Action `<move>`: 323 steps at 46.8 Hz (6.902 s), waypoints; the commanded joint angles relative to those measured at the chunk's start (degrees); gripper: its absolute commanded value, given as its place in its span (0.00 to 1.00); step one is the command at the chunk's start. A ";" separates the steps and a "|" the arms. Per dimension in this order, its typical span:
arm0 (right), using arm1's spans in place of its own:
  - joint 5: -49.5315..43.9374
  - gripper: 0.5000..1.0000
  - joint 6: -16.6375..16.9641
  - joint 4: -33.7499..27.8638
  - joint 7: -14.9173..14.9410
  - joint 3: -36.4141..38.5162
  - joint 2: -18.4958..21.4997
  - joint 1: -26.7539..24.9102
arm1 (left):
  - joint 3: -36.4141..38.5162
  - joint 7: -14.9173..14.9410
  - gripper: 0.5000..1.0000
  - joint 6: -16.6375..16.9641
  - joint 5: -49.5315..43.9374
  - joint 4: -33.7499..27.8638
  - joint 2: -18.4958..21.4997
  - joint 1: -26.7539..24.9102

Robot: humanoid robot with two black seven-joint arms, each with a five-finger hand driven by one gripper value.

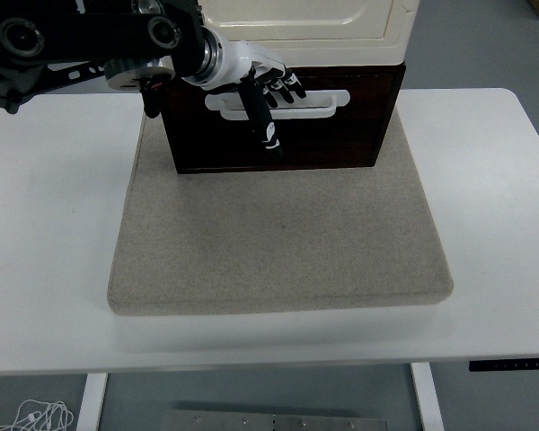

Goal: Open the drawer under the combination cabinet

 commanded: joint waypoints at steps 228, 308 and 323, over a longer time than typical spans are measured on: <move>0.02 0.85 -0.01 -0.07 -0.01 0.00 0.00 0.00 | -38.01 -10.10 1.00 -17.88 1.05 2.22 11.38 1.32; 0.02 0.86 -0.01 -0.07 0.08 0.00 0.00 -0.09 | -69.84 -32.08 1.00 7.44 -21.54 27.45 11.56 46.41; 0.02 0.85 -0.09 -0.07 0.08 0.00 0.00 -0.35 | -75.90 -33.14 1.00 -1.96 -21.80 29.20 4.44 54.85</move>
